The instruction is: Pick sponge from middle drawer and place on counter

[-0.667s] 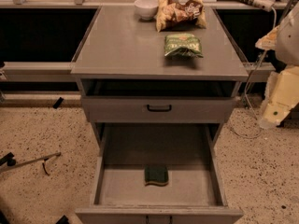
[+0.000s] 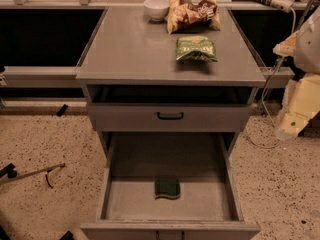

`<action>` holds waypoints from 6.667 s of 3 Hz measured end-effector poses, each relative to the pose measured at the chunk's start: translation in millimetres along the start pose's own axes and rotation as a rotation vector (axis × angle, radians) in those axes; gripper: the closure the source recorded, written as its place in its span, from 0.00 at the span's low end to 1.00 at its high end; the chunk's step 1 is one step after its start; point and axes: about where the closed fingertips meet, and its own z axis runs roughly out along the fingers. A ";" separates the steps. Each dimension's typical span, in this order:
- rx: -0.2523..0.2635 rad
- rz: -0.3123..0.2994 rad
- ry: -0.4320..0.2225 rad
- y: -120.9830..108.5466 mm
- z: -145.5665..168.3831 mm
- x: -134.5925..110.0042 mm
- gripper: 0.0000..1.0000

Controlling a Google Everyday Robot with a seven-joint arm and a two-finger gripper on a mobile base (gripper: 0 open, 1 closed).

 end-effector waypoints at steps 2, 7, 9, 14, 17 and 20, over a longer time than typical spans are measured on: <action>-0.110 0.047 -0.154 28.1 86.2 -19.0 0.00; -0.260 0.082 -0.157 140.7 335.9 -83.5 0.00; -0.208 0.155 -0.189 127.6 340.4 -95.8 0.00; -0.187 0.232 -0.386 72.7 509.6 -134.9 0.00; -0.194 0.339 -0.373 65.2 551.9 -99.8 0.00; -0.237 0.440 -0.424 76.6 622.0 -63.0 0.00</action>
Offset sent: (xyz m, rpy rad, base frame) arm 0.0071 0.0752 -0.1553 0.2953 0.1310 0.0505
